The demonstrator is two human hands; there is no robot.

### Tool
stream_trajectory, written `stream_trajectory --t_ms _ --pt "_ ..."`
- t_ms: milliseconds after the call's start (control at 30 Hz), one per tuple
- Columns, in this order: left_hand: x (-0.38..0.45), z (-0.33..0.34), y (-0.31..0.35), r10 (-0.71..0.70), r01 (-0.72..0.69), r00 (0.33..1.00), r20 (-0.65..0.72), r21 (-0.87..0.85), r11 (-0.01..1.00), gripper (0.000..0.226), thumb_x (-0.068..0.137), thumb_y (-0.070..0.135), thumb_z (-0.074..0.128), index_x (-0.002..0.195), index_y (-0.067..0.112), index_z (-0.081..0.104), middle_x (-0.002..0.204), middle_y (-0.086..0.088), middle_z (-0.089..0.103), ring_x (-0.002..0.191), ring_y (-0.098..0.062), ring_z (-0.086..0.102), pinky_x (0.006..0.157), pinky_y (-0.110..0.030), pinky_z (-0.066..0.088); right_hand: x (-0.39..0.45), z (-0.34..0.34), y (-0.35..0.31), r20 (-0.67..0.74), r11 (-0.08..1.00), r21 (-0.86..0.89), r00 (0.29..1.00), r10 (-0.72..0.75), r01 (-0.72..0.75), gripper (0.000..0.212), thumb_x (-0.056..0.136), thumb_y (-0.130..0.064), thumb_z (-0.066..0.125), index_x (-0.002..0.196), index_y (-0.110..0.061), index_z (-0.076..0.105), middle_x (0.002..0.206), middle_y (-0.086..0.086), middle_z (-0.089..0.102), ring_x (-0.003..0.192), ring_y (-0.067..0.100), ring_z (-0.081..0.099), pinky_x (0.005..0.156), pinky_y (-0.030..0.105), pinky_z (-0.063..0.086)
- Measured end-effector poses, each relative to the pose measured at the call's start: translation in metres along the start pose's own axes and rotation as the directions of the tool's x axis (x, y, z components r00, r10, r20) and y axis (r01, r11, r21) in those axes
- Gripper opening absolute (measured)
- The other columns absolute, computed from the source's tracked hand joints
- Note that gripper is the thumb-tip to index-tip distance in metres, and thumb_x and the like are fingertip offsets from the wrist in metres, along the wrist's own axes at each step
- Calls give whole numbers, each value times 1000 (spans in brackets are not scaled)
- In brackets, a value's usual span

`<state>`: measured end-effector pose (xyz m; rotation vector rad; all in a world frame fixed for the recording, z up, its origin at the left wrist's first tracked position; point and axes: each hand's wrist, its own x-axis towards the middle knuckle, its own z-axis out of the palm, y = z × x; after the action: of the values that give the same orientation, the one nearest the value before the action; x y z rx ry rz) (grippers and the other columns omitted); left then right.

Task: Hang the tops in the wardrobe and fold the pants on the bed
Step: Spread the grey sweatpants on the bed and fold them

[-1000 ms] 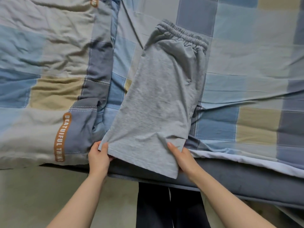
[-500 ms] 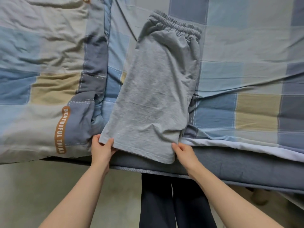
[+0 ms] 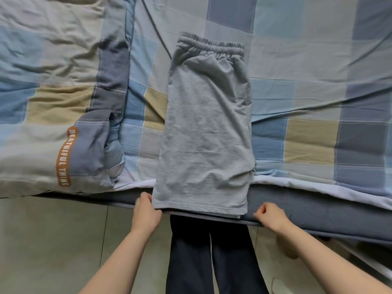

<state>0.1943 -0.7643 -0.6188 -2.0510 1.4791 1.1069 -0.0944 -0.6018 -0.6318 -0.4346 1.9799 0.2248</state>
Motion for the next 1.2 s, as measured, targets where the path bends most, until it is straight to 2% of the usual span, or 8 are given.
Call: stream_trajectory --t_ms 133,233,333,433,533,767,933,1200 --pt "-9 18 32 381 -292 865 -327 289 912 61 65 -1 68 124 9 53 118 -18 49 102 -40 48 80 -51 44 15 -26 -25 -145 941 324 988 -49 94 19 94 -21 53 79 -12 61 81 8 66 77 25 60 70 34 45" --pt "-10 42 73 717 -667 693 -77 309 678 44 66 0 64 109 10 60 103 -11 55 92 -34 53 73 -45 50 22 -44 -61 124 576 812 992 -9 -96 18 97 -26 52 95 -10 61 90 9 64 78 20 61 69 30 50" --pt "-15 72 111 842 -823 528 106 309 477 28 75 19 45 97 12 61 90 -8 57 83 -34 58 62 -42 51 40 -55 -81 279 368 892 960 9 -262 24 94 -36 57 109 -17 54 94 3 62 83 18 59 74 33 47" --pt "-31 104 140 711 -797 588 386 425 428 49 88 42 46 136 28 44 122 -8 49 109 -34 51 80 -47 48 54 -61 -87 337 271 901 940 55 -339 18 90 -37 61 98 -22 56 78 -2 57 69 13 53 62 31 40" --pt "-42 125 151 478 -725 680 556 605 329 64 93 54 48 148 45 17 147 -5 20 129 -36 28 95 -55 36 58 -59 -71 221 441 857 962 158 -269 16 89 -34 62 84 -21 54 68 -1 48 60 13 44 65 33 43" --pt "-58 143 135 636 -807 507 582 580 113 33 99 28 43 126 12 49 133 -9 41 122 -34 37 89 -44 36 79 -78 -52 -313 902 391 948 -60 186 19 86 -29 65 92 -13 56 93 5 60 96 29 60 85 37 47" --pt "-63 143 139 664 -823 533 524 503 264 34 95 32 53 118 7 56 121 -10 52 110 -30 51 85 -41 42 74 -85 -73 -56 958 166 972 -230 236 33 85 -35 63 97 -4 60 100 13 66 94 32 62 83 46 52" --pt "-80 123 103 448 -522 823 350 154 839 17 92 32 56 86 16 56 95 -3 60 91 -24 60 71 -34 42 38 -69 -116 -224 895 57 879 -421 443 20 90 -24 55 84 -14 39 91 15 60 90 34 53 67 35 31"
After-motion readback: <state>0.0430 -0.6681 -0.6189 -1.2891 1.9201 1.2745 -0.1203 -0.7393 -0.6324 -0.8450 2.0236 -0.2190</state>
